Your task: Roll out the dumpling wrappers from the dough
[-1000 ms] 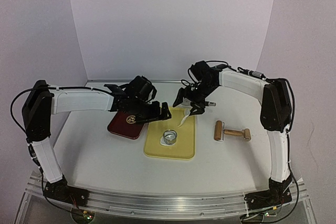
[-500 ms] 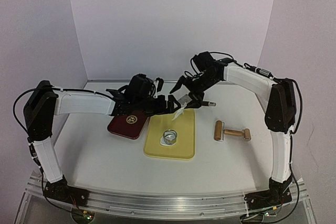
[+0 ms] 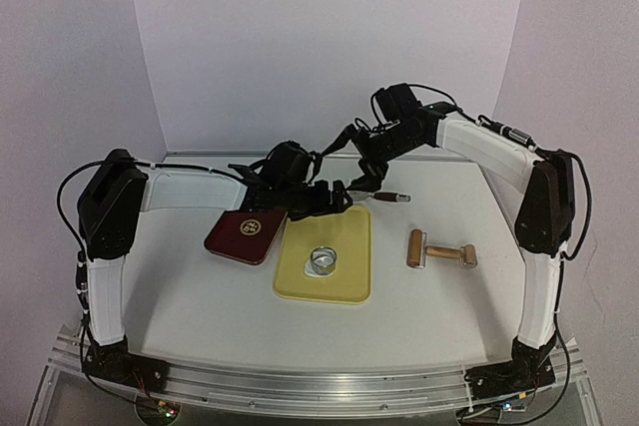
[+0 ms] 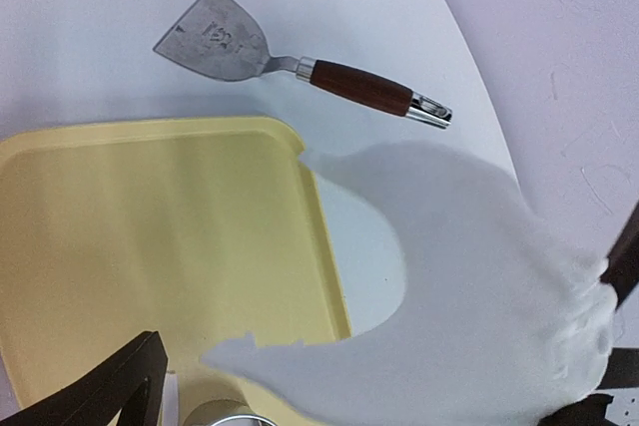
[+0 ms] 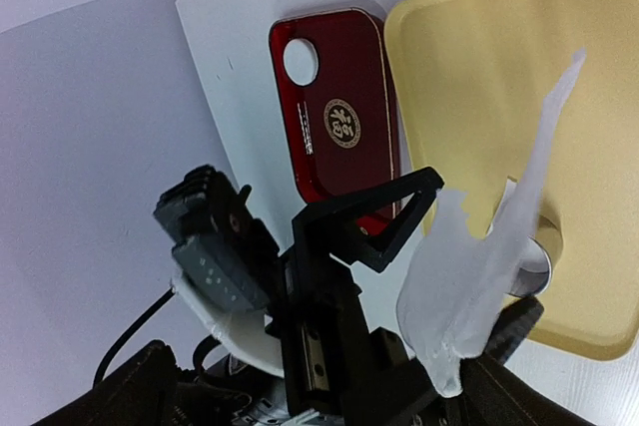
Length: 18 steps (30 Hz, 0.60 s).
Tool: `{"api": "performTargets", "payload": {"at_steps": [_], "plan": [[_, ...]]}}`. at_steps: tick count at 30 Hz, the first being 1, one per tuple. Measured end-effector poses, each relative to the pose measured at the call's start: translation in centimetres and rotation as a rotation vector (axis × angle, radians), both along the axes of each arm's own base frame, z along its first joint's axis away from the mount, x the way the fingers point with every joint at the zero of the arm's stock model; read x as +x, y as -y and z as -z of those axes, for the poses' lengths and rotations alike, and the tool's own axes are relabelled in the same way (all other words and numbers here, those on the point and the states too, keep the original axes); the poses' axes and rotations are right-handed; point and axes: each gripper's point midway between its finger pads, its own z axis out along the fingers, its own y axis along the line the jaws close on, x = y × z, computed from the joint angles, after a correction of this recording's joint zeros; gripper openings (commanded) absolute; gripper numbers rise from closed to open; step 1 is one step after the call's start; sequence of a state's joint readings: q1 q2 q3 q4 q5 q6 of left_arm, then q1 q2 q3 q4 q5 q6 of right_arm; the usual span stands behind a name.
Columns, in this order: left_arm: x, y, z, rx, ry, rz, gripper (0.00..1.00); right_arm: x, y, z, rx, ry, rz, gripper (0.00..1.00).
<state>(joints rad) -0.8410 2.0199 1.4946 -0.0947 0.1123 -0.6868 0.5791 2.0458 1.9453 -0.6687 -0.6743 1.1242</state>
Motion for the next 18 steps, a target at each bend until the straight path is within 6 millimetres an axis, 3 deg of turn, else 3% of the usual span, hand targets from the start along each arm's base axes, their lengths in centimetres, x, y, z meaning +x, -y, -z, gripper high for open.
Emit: {"api": "performTargets", "payload": {"at_steps": [11,18], "plan": [[3.5,-3.5,2.2,-0.003,-0.105,-0.172,1.00,-1.8,1.1,0.1,0.008,-0.036,0.004,0.93],[3.3,-3.1,2.4,-0.055,-0.123,-0.166,0.99,-3.0,1.6,2.6,-0.005,-0.097,0.010,0.94]]}}
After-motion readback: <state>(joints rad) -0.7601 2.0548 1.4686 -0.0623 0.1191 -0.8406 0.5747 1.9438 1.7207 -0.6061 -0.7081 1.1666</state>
